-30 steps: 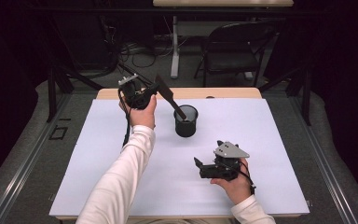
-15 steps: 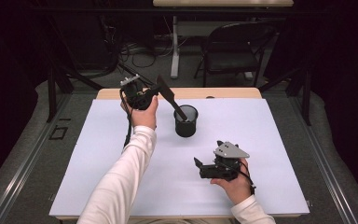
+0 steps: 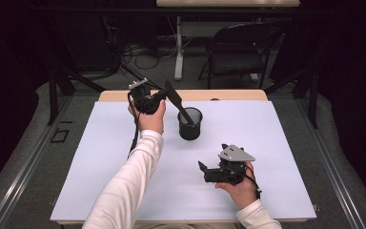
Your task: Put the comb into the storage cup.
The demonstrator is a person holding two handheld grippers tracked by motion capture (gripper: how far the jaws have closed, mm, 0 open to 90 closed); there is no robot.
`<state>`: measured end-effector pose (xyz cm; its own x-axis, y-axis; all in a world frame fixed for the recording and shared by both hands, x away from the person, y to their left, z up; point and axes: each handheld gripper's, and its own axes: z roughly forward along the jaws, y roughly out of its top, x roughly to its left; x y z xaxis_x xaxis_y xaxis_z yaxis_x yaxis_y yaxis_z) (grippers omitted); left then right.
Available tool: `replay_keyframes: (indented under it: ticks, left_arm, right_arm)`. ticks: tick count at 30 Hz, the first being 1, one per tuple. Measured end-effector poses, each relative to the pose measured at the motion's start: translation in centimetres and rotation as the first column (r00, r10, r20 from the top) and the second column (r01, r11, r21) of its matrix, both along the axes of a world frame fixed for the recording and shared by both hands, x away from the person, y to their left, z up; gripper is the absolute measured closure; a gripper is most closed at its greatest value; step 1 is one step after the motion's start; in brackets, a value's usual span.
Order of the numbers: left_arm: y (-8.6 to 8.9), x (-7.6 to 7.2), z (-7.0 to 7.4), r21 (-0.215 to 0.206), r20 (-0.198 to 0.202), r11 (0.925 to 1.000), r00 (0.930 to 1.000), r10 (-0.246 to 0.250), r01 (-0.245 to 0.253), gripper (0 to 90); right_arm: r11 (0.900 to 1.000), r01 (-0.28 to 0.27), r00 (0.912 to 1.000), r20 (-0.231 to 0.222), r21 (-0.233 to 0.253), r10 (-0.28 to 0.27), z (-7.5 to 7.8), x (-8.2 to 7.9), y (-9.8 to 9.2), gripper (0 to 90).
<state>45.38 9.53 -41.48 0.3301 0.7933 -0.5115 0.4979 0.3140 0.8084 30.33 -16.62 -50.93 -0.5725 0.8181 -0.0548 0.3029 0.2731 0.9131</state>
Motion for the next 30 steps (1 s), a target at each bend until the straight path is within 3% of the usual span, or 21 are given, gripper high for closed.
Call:
replay_keyframes:
  ticks: [30]
  left_arm:
    - [-1.3,0.2,-2.2,0.012,-0.041,0.9997,0.9989,-0.022,0.022,84.5]
  right_arm:
    - [1.0,-0.004,1.0,0.001,-0.002,0.004,0.0,0.0,0.0,0.0]
